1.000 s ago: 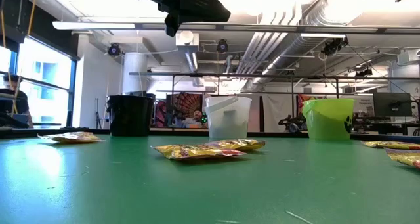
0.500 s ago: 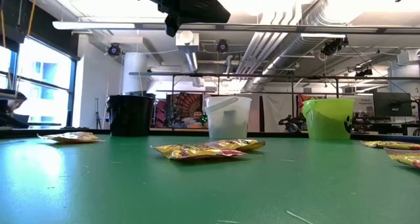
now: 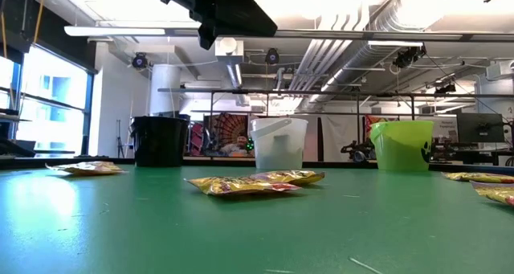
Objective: Sort candy by brand, put in halloween buckets
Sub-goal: Put the white candy into the white bucket
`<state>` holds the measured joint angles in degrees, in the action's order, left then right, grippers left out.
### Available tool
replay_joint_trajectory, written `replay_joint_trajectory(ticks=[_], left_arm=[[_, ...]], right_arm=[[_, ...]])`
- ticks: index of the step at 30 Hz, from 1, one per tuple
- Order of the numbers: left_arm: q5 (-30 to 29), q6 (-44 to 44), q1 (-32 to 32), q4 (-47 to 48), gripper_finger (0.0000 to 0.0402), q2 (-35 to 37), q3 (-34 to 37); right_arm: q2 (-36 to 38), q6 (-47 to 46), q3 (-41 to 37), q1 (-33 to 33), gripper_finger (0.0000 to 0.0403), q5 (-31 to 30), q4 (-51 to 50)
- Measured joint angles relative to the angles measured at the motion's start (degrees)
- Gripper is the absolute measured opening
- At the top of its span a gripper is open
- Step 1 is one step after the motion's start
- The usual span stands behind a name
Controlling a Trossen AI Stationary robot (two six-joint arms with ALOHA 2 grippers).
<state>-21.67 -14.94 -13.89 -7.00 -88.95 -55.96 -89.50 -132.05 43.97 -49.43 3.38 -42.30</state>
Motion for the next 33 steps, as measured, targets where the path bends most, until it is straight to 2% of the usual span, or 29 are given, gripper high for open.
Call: replay_joint_trajectory(ticks=[7, 9, 14, 21, 27, 33], left_arm=[[-0.11, -0.05, 0.0, -0.16, 0.0009, 0.0, 0.0], [-0.11, -0.04, 0.0, -0.14, 0.0009, 0.0, 0.0], [-0.23, -0.17, 0.0, -0.16, 0.0009, 0.0, 0.0], [-0.79, -3.35, 0.11, -0.11, 0.0009, 0.29, 0.02], [-0.83, -2.41, 1.61, 0.12, 0.0001, 2.62, 0.02], [3.19, -0.44, 4.02, 3.27, 0.0001, 6.54, 0.02]], right_arm=[[-0.08, 2.2, -0.02, 0.0, 0.002, -1.64, 0.37], [-0.08, 3.17, 0.02, 0.0, 0.0009, -1.64, 0.37], [-0.19, 4.94, 1.3, -0.04, 0.0017, -2.91, -0.37], [-0.35, 7.88, 4.14, 0.39, 0.0006, -6.85, 0.32], [-0.3, 17.79, 8.55, 4.2, 0.0006, -8.04, 0.03], [-0.22, 31.2, 14.58, 12.33, 0.0006, -12.94, -3.08]])
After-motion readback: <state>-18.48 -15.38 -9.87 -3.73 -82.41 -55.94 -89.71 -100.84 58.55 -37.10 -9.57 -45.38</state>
